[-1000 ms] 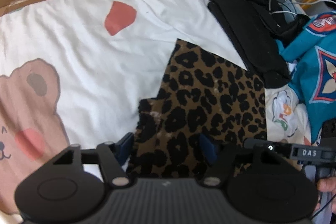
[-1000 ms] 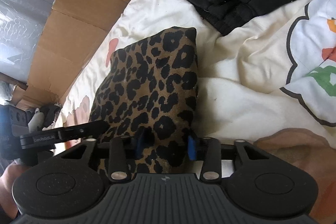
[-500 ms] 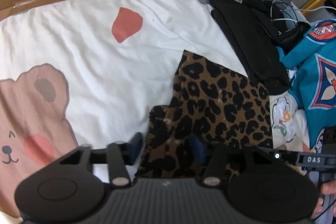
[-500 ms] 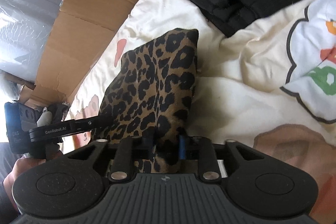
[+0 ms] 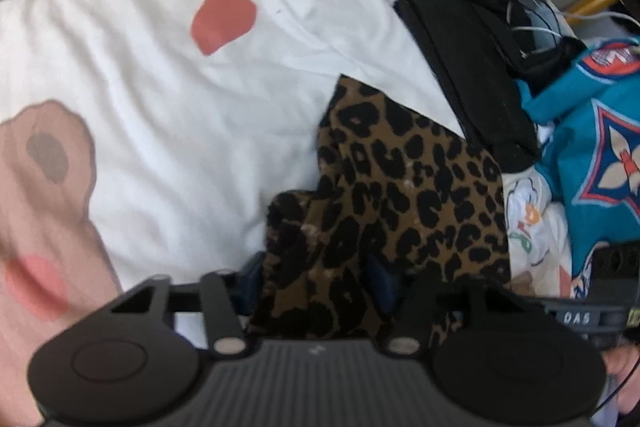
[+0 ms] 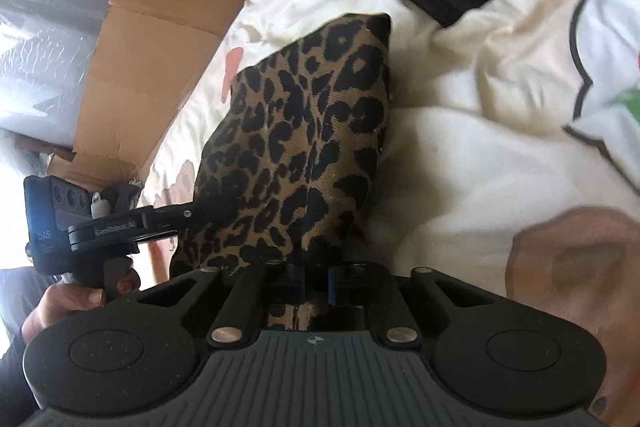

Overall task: Fold clothes
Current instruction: 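Lift the folded leopard skirt off the duvet with both tools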

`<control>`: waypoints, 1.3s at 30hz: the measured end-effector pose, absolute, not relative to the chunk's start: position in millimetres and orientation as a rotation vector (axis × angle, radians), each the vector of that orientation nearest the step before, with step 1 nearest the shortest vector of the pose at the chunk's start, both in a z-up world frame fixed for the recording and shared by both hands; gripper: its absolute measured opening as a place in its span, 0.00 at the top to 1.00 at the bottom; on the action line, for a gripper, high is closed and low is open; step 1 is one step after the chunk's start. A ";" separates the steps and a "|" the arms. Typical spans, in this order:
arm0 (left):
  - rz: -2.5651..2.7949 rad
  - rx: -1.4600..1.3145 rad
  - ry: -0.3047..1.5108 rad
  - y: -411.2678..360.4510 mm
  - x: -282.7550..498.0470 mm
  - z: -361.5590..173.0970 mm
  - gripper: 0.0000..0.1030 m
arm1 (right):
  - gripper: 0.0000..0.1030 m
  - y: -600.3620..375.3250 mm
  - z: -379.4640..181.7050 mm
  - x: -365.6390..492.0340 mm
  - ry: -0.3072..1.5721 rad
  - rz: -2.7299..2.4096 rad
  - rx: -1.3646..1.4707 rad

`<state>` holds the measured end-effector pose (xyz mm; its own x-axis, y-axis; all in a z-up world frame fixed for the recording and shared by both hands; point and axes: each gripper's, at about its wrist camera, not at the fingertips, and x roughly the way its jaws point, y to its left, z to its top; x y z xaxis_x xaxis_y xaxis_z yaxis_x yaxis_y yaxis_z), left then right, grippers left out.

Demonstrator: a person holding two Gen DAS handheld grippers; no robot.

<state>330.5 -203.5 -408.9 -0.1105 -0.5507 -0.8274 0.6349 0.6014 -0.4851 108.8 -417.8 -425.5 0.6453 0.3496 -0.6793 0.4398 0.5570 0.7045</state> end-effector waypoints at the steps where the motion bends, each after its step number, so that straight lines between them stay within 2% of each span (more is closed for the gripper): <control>1: -1.005 0.075 1.349 -202.9 330.8 -408.0 0.54 | 0.93 -418.7 -422.2 109.9 0.907 -0.061 1.003; 7: -0.973 -0.033 1.376 -191.7 329.1 -406.3 0.65 | 0.94 -427.8 -407.7 109.7 0.900 -0.069 0.960; 11: -0.974 -0.089 1.396 -186.3 326.1 -404.8 0.68 | 0.94 -434.2 -401.7 109.5 0.903 -0.078 0.928; 15: -0.986 -0.055 1.396 -186.1 326.4 -405.6 0.58 | 0.93 -438.8 -402.4 106.9 0.904 -0.078 0.937; 19: -0.973 -0.048 1.404 -186.6 330.5 -408.6 0.38 | 0.86 -439.5 -409.2 106.0 0.924 -0.100 0.963; 20: -0.977 -0.041 1.408 -187.8 330.9 -409.9 0.38 | 0.83 -440.2 -410.7 104.8 0.922 -0.105 0.969; 25: -1.000 -0.018 1.393 -196.0 330.5 -411.8 0.36 | 0.81 -445.0 -418.9 105.1 0.915 -0.106 1.013; 27: -1.005 -0.019 1.400 -198.7 332.2 -412.4 0.35 | 0.74 -447.2 -421.6 106.0 0.909 -0.114 1.022; 28: -1.010 -0.022 1.405 -200.1 332.9 -412.4 0.35 | 0.74 -448.0 -422.4 106.4 0.905 -0.116 1.025; 37: -1.058 -0.036 1.434 -213.0 332.2 -416.5 0.39 | 0.72 -454.6 -438.9 112.4 0.887 -0.113 1.102; 38: -1.053 -0.048 1.440 -213.0 334.1 -417.1 0.41 | 0.73 -454.6 -439.0 112.7 0.888 -0.113 1.101; 39: -1.048 -0.047 1.438 -213.6 335.3 -417.1 0.49 | 0.75 -454.5 -439.2 113.0 0.889 -0.113 1.100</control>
